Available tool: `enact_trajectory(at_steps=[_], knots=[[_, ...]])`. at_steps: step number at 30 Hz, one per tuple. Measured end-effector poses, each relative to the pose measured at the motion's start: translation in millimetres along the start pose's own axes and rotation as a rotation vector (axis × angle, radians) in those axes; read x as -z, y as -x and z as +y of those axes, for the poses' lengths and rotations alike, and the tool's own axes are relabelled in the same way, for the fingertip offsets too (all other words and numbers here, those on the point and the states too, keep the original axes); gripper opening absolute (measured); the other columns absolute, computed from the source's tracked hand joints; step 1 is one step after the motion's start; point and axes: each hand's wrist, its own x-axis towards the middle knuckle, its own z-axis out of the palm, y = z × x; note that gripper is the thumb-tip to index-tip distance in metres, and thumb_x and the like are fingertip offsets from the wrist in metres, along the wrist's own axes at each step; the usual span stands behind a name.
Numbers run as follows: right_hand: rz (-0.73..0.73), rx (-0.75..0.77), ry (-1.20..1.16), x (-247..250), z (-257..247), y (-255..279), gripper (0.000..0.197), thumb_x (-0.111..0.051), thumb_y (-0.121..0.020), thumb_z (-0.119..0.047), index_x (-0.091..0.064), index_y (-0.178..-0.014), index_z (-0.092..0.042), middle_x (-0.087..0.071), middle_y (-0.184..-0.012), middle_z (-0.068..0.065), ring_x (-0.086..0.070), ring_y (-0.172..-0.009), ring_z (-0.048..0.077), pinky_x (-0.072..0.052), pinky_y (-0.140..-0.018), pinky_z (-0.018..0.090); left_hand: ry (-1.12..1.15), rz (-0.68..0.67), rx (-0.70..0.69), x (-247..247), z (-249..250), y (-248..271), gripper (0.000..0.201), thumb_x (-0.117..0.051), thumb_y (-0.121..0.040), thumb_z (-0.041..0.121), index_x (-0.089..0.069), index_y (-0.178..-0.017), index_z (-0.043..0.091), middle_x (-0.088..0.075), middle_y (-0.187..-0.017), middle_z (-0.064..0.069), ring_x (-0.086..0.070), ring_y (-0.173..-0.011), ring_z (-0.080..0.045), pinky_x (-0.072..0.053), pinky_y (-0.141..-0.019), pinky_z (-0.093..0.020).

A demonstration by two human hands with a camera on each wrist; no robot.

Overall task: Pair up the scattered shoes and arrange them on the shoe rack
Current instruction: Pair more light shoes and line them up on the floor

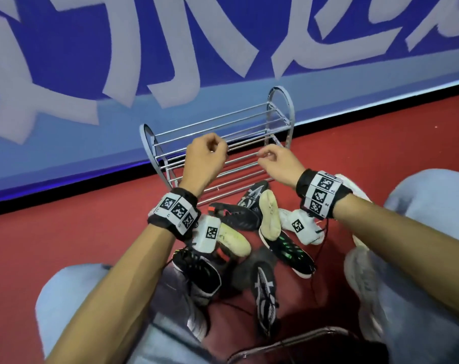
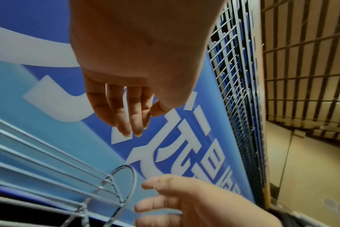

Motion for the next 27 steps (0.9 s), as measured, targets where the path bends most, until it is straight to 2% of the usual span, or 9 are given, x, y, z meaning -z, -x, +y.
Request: enact_trajectory(at_steps=[2, 5, 8, 10, 12, 15, 19, 24, 27], knots=[[-0.027, -0.086, 0.014, -16.6, 33.5, -10.1, 0.016, -0.059, -0.094, -0.016, -0.062, -0.109, -0.014, -0.055, -0.071, -0.003, -0.053, -0.062, 0.015, -0.043, -0.060, 0.026, -0.052, -0.011, 0.043, 0.1, -24.6, -4.7, 0.022, -0.050, -0.087, 0.024, -0.067, -0.076, 0.015, -0.070, -0.069, -0.002, -0.067, -0.067, -0.025, -0.054, -0.063, -0.035], [-0.062, -0.255, 0.112, -43.9, 88.8, -31.8, 0.025, -0.060, -0.093, -0.018, -0.061, -0.117, -0.009, -0.066, -0.106, 0.012, -0.063, -0.101, 0.029, -0.048, -0.086, 0.033, -0.133, -0.008, 0.142, -10.4, -74.5, -14.0, 0.022, -0.050, -0.086, 0.026, -0.065, -0.075, 0.015, -0.070, -0.070, -0.006, -0.064, -0.063, -0.024, -0.056, -0.062, -0.038], [-0.115, -0.364, 0.209, -77.0, 126.5, -54.6, 0.035, -0.060, -0.094, -0.022, -0.055, -0.125, -0.006, -0.061, -0.121, 0.020, -0.061, -0.105, 0.031, -0.047, -0.084, 0.031, -0.206, -0.059, 0.299, -37.8, -135.4, -13.5, 0.024, -0.050, -0.087, 0.027, -0.063, -0.074, 0.011, -0.069, -0.068, -0.010, -0.060, -0.057, -0.020, -0.056, -0.059, -0.042], [-0.142, -0.353, 0.247, -96.2, 151.0, -74.3, 0.037, -0.059, -0.094, -0.024, -0.052, -0.129, -0.012, -0.064, -0.114, 0.014, -0.061, -0.099, 0.030, -0.045, -0.080, 0.028, -0.324, -0.143, 0.373, -61.0, -182.3, -9.1, 0.025, -0.051, -0.089, 0.031, -0.059, -0.071, 0.016, -0.066, -0.065, -0.005, -0.062, -0.060, -0.023, -0.054, -0.060, -0.038], [-0.127, -0.330, 0.346, -109.3, 184.4, -87.1, 0.038, -0.058, -0.094, -0.023, -0.052, -0.130, -0.011, -0.065, -0.103, 0.015, -0.062, -0.097, 0.031, -0.047, -0.081, 0.032, -0.473, -0.278, 0.408, -85.1, -227.4, 1.6, 0.025, -0.051, -0.090, 0.037, -0.061, -0.078, 0.018, -0.070, -0.074, -0.006, -0.068, -0.073, -0.030, -0.056, -0.067, -0.037], [-0.182, -0.397, 0.513, -124.7, 239.0, -90.7, 0.052, -0.057, -0.092, -0.028, -0.045, -0.140, -0.013, -0.059, -0.124, 0.020, -0.059, -0.111, 0.039, -0.049, -0.092, 0.039, -0.679, -0.468, 0.409, -111.5, -280.9, 21.3, 0.030, -0.050, -0.094, 0.041, -0.064, -0.104, 0.016, -0.071, -0.101, -0.013, -0.068, -0.096, -0.037, -0.053, -0.077, -0.040], [-0.233, -0.566, 0.487, -145.4, 298.1, -89.7, 0.082, -0.061, -0.086, -0.046, -0.022, -0.154, -0.021, -0.048, -0.141, 0.019, -0.052, -0.124, 0.039, -0.046, -0.102, 0.044, -0.873, -0.699, 0.283, -139.4, -327.4, 28.9, 0.035, -0.050, -0.099, 0.036, -0.055, -0.124, 0.012, -0.062, -0.126, -0.014, -0.060, -0.116, -0.036, -0.050, -0.087, -0.043], [-0.210, -0.577, 0.471, -172.4, 368.7, -77.0, 0.092, -0.070, -0.062, -0.065, -0.040, -0.136, -0.018, -0.055, -0.128, 0.011, -0.059, -0.116, 0.033, -0.053, -0.095, 0.043, -0.987, -0.850, 0.122, -173.8, -366.0, 32.1, 0.041, -0.054, -0.096, 0.023, -0.050, -0.135, 0.012, -0.059, -0.132, -0.012, -0.057, -0.122, -0.033, -0.048, -0.095, -0.043], [-0.155, -0.528, 0.519, -175.6, 361.3, -65.7, 0.104, -0.082, -0.061, -0.054, -0.033, -0.145, -0.016, -0.045, -0.141, 0.014, -0.054, -0.122, 0.035, -0.050, -0.100, 0.045, -1.019, -0.899, 0.150, -186.9, -387.2, 34.7, 0.054, -0.056, -0.097, 0.033, -0.041, -0.144, 0.012, -0.054, -0.139, -0.011, -0.051, -0.129, -0.031, -0.045, -0.101, -0.043]])
